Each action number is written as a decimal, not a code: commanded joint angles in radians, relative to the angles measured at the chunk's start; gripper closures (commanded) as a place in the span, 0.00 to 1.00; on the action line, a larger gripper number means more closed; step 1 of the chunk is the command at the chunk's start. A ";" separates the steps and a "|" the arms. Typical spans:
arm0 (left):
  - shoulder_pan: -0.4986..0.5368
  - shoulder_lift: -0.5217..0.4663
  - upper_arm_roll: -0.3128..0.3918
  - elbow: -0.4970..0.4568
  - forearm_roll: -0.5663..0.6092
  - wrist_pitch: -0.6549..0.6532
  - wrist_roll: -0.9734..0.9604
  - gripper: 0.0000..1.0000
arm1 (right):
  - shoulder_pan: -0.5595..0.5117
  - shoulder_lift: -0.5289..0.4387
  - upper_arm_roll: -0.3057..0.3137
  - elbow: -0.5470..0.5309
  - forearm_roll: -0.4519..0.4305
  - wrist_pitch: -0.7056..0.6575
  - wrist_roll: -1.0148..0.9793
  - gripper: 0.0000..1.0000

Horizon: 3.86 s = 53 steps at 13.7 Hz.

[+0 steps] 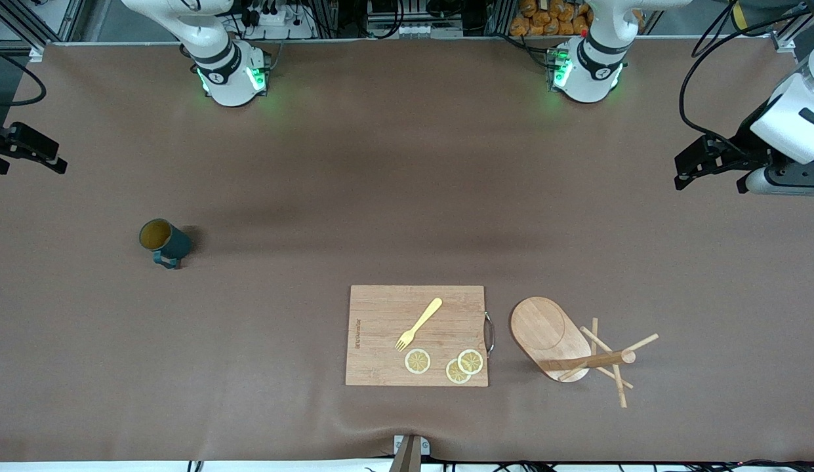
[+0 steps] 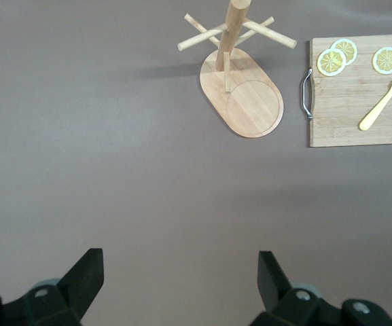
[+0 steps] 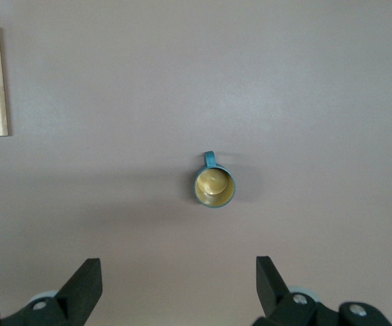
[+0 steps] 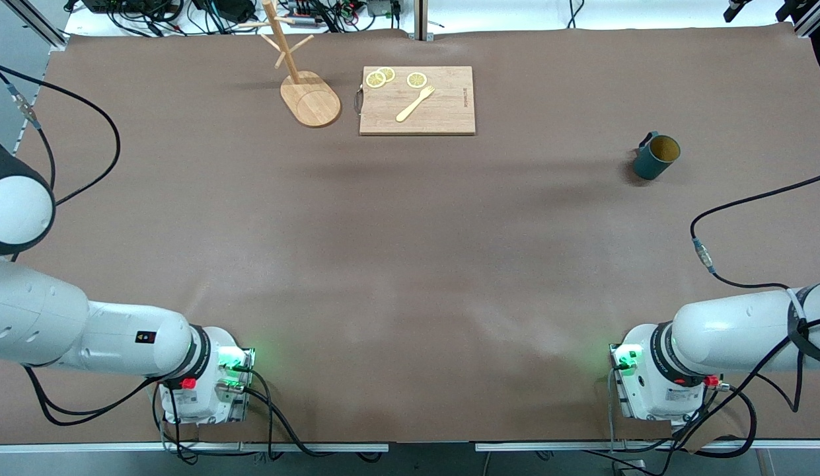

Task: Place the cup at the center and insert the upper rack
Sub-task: 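Move the right gripper down toward the teal mug, then grasp the teal mug rim with the right gripper, then carry the teal mug with the right gripper to the table middle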

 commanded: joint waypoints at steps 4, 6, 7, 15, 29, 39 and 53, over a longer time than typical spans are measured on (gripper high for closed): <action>0.005 0.010 -0.004 0.018 0.019 0.001 0.010 0.00 | 0.022 0.047 -0.017 -0.080 -0.014 0.030 0.018 0.00; 0.007 0.010 -0.004 0.018 0.019 0.001 0.011 0.00 | 0.014 0.067 -0.017 -0.138 -0.013 0.056 0.018 0.00; 0.006 0.010 -0.004 0.018 0.019 0.001 0.011 0.00 | 0.017 0.062 -0.017 -0.186 -0.013 0.098 0.018 0.00; -0.004 0.010 -0.004 0.019 0.019 0.001 0.001 0.00 | 0.015 0.051 -0.017 -0.514 -0.013 0.449 0.018 0.00; -0.004 0.010 -0.004 0.019 0.017 0.001 -0.001 0.00 | 0.020 0.283 -0.015 -0.685 -0.011 0.903 0.018 0.28; -0.005 0.010 -0.004 0.019 0.019 0.001 -0.002 0.00 | 0.032 0.292 -0.011 -0.646 0.001 0.829 0.033 1.00; -0.005 0.010 -0.006 0.019 0.014 0.001 -0.001 0.00 | 0.273 0.269 0.389 -0.470 0.007 0.649 1.264 1.00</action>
